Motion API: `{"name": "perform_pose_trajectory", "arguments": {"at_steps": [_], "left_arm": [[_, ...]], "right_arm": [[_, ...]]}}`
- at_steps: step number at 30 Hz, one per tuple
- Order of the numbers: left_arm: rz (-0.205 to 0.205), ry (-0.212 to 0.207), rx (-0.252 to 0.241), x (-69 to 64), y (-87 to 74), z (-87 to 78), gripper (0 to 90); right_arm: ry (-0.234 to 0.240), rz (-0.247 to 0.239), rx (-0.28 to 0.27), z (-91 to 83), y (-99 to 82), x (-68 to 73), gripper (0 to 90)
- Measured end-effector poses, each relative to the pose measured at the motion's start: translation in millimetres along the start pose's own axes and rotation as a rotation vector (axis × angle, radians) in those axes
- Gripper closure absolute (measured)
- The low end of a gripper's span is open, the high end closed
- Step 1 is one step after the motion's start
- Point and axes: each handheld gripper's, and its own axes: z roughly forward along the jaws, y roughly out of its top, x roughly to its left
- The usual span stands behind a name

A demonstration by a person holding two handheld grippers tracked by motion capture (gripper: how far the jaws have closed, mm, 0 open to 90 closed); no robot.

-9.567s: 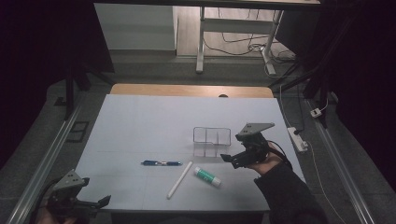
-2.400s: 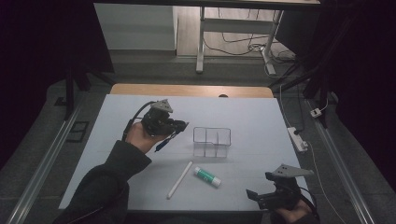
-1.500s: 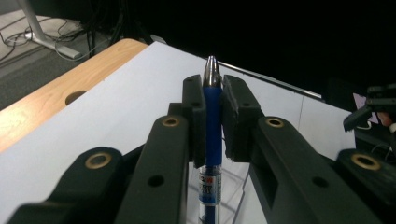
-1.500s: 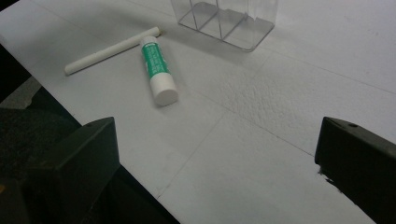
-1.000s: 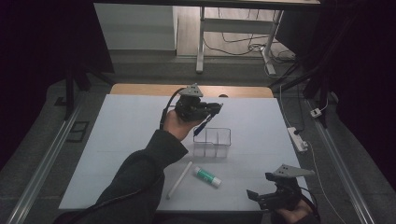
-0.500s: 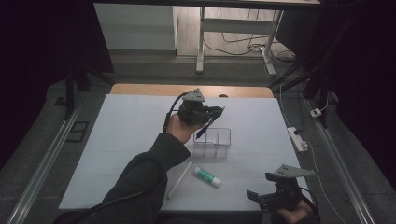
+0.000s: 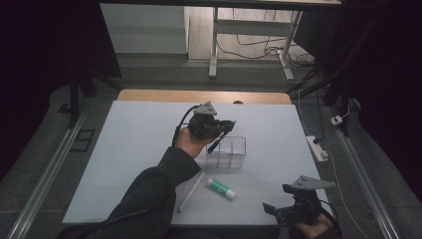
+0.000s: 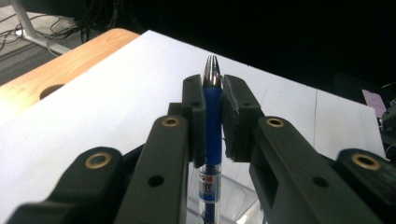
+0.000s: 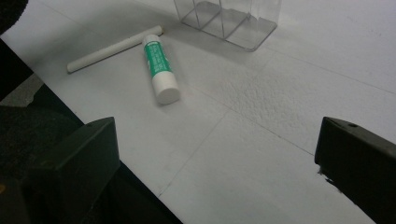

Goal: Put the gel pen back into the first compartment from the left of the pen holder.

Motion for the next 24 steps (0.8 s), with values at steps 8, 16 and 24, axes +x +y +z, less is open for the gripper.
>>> {"name": "perform_pose_trajectory", "arguments": {"at_steps": [8,16,24], "left_arm": [[-0.028,0.006,0.029,3.9,-13.3,-1.3,79.9],[0.008,0.038,0.065,1.6,-4.8,-10.7,66.6],[0.008,0.062,0.098,-0.9,-1.8,-22.2,47.6]], "right_arm": [[-0.003,0.001,0.003,0.3,0.2,0.2,0.0],[-0.003,0.001,0.003,0.4,0.3,0.1,0.0],[-0.003,0.002,0.004,0.6,0.5,0.3,0.0]]}}
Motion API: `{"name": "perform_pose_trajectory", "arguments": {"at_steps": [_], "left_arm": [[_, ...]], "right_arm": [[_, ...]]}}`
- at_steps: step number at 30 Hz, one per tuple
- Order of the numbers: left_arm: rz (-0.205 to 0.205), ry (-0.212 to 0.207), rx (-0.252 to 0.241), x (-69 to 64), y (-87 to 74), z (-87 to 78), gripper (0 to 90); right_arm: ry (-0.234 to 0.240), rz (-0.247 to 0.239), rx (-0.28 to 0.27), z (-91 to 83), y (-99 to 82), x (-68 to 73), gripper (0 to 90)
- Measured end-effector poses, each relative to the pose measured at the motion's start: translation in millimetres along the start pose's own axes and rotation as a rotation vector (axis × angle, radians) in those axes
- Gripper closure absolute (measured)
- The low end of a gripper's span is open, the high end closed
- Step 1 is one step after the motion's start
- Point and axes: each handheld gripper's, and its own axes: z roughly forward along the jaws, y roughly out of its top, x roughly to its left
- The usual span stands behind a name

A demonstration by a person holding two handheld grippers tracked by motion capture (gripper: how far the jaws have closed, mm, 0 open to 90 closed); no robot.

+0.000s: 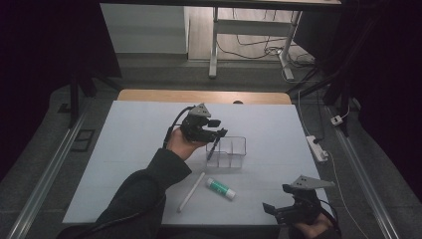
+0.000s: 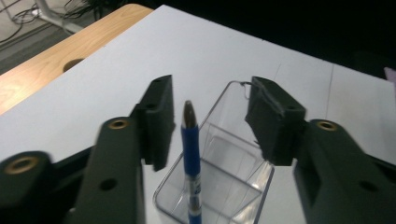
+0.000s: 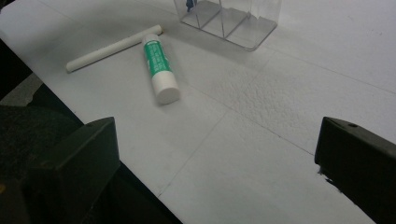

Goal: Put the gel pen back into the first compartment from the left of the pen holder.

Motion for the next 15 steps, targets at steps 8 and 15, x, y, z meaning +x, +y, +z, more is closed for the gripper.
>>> {"name": "perform_pose_trajectory", "arguments": {"at_steps": [8,15], "left_arm": [[-0.018,0.015,-0.007,0.0,-1.7,-11.4,27.0],[-0.027,0.033,0.043,-2.6,-5.3,-19.9,19.9]], "right_arm": [[-0.001,0.0,0.002,0.4,0.2,0.0,0.0],[-0.001,0.0,0.0,-0.2,-0.2,-0.4,0.0]]}}
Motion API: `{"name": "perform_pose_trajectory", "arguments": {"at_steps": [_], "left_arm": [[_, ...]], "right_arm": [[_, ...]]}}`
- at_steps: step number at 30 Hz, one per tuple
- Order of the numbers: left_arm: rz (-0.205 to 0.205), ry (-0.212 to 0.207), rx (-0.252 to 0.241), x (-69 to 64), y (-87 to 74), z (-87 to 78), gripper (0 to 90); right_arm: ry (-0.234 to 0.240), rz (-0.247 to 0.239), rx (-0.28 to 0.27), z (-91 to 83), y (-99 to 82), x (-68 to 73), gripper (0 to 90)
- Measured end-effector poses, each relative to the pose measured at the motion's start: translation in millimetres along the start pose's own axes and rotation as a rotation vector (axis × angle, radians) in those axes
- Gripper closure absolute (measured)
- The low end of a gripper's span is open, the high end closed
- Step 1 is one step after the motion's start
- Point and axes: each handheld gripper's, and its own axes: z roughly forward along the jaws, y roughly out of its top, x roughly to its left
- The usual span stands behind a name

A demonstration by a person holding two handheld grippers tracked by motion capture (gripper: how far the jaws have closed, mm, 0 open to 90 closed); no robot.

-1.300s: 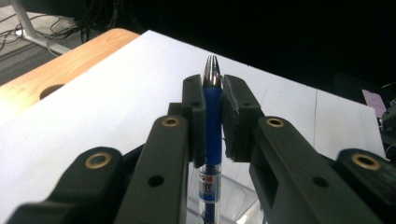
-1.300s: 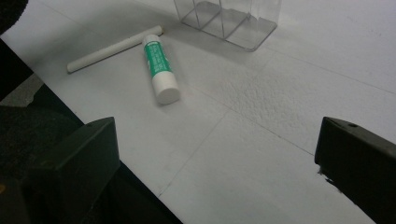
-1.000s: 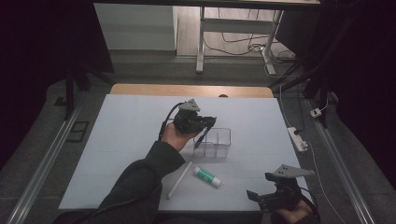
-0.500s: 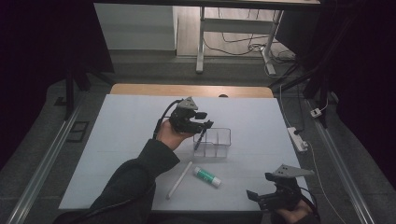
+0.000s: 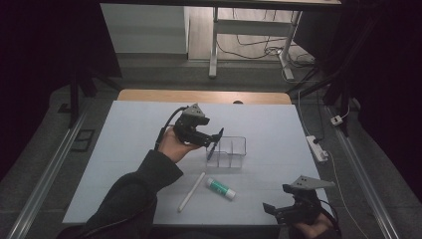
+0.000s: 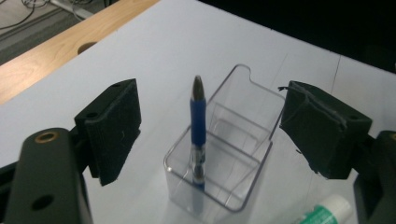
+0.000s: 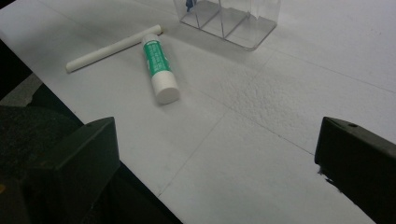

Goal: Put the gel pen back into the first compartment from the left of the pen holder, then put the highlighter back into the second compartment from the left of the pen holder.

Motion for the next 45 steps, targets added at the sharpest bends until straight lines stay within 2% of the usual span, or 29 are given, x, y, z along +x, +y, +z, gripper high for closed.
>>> {"name": "perform_pose_trajectory", "arguments": {"at_steps": [4,7,12,18,24,29,32,36,45], "left_arm": [[-0.014,0.001,0.024,-1.2,-2.0,-6.5,14.5],[-0.029,-0.012,0.012,-1.2,-4.4,-12.7,9.7],[-0.046,0.016,-0.02,-2.9,-10.6,-22.6,0.2],[-0.077,0.023,-0.008,-6.1,-19.5,-33.3,0.0],[-0.061,0.051,0.068,-12.1,-32.9,-35.7,0.0],[-0.081,0.065,0.125,-17.4,-44.7,-33.5,0.1],[-0.085,0.087,0.155,-21.4,-51.1,-30.9,0.1],[-0.103,0.087,0.186,-26.1,-60.0,-25.6,0.2],[-0.076,0.098,0.273,-32.6,-80.4,-6.6,0.2]], "right_arm": [[0.001,-0.005,0.003,1.3,0.9,0.4,0.0],[0.0,-0.005,0.006,1.5,1.1,0.3,0.0],[0.0,-0.005,0.006,1.4,1.0,0.4,0.0],[0.0,-0.004,0.003,1.1,0.8,0.3,0.0],[-0.002,-0.006,0.006,1.2,1.0,0.6,0.0],[-0.002,-0.006,0.006,1.3,1.0,0.7,0.0],[-0.002,-0.006,0.007,1.3,1.1,0.7,0.0],[-0.003,-0.007,0.006,1.3,1.1,0.8,0.0],[-0.002,-0.007,0.007,1.3,1.0,0.8,0.0]]}}
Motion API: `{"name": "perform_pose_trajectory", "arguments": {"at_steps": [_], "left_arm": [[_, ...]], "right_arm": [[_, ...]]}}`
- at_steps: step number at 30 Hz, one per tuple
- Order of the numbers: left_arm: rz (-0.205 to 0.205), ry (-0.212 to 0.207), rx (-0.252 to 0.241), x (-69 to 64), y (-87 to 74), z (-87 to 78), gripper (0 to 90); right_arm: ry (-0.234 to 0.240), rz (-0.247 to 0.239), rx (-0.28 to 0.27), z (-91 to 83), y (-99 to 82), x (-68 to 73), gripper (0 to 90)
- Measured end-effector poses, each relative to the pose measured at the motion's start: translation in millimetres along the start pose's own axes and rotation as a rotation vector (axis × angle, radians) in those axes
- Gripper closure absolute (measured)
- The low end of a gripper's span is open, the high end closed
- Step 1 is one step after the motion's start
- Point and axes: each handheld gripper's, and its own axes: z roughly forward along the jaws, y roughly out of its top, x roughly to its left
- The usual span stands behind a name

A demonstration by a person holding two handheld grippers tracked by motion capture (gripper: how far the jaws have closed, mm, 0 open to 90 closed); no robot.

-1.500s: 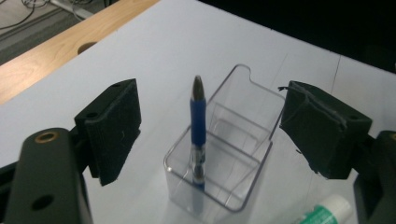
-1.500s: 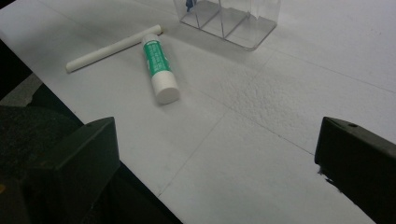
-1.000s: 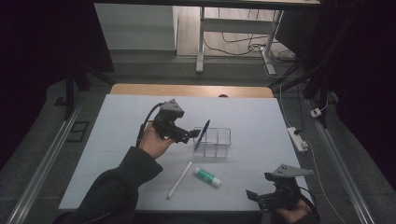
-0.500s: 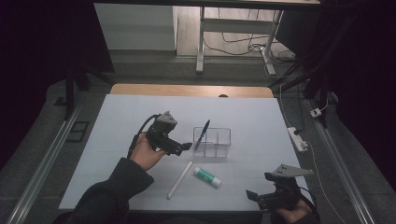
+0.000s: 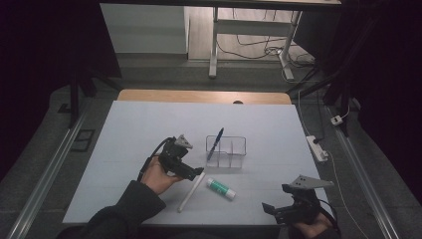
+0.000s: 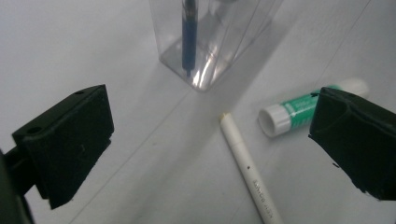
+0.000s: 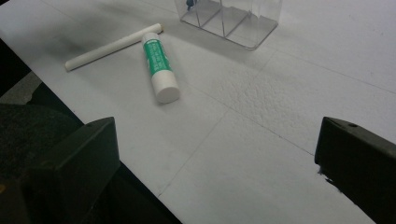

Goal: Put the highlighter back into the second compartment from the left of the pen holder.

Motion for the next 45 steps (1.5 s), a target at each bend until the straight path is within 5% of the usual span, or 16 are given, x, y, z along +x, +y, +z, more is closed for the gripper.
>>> {"name": "perform_pose_trajectory", "arguments": {"at_steps": [15,27,31,35,45], "left_arm": [[-0.059,0.01,0.13,-3.8,-10.7,38.1,7.4],[0.025,0.01,0.213,-16.2,-12.7,47.6,40.6],[0.056,0.017,0.224,-20.2,-12.1,46.0,57.9],[0.042,0.029,0.255,-22.6,-10.4,44.4,76.3],[0.006,-0.031,0.233,-13.3,-13.6,43.1,79.0]], "right_arm": [[0.002,-0.002,-0.001,-0.3,-0.3,0.3,0.0],[0.003,-0.003,-0.001,-0.3,-0.3,0.4,0.0],[0.003,-0.004,0.0,-0.2,-0.3,0.5,0.0],[0.003,-0.004,0.0,-0.2,-0.3,0.5,0.0],[0.001,-0.004,0.001,-0.5,-0.6,0.7,0.0]]}}
